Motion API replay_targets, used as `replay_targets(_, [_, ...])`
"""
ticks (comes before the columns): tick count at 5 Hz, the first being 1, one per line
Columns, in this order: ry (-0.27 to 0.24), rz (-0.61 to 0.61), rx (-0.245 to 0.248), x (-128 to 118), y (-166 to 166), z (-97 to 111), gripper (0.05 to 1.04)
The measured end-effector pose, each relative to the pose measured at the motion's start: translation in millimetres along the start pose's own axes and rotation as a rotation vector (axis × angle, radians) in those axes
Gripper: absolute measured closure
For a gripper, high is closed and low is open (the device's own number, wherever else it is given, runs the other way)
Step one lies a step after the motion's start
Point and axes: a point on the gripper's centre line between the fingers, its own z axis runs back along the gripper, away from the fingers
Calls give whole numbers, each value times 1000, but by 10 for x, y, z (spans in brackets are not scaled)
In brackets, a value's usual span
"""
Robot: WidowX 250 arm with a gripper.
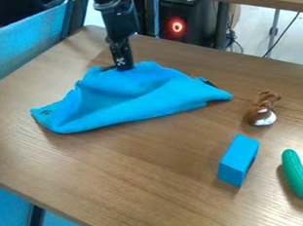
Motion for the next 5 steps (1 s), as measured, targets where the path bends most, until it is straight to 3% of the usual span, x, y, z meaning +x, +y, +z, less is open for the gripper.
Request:
replay_targets(2, [82, -94, 58, 38, -722, -8, 1024])
replay_targets(3, [113, -135, 65, 4, -1060, -55, 1024])
replay_targets(5, [141, -168, 26, -42, -1478, -102, 1024])
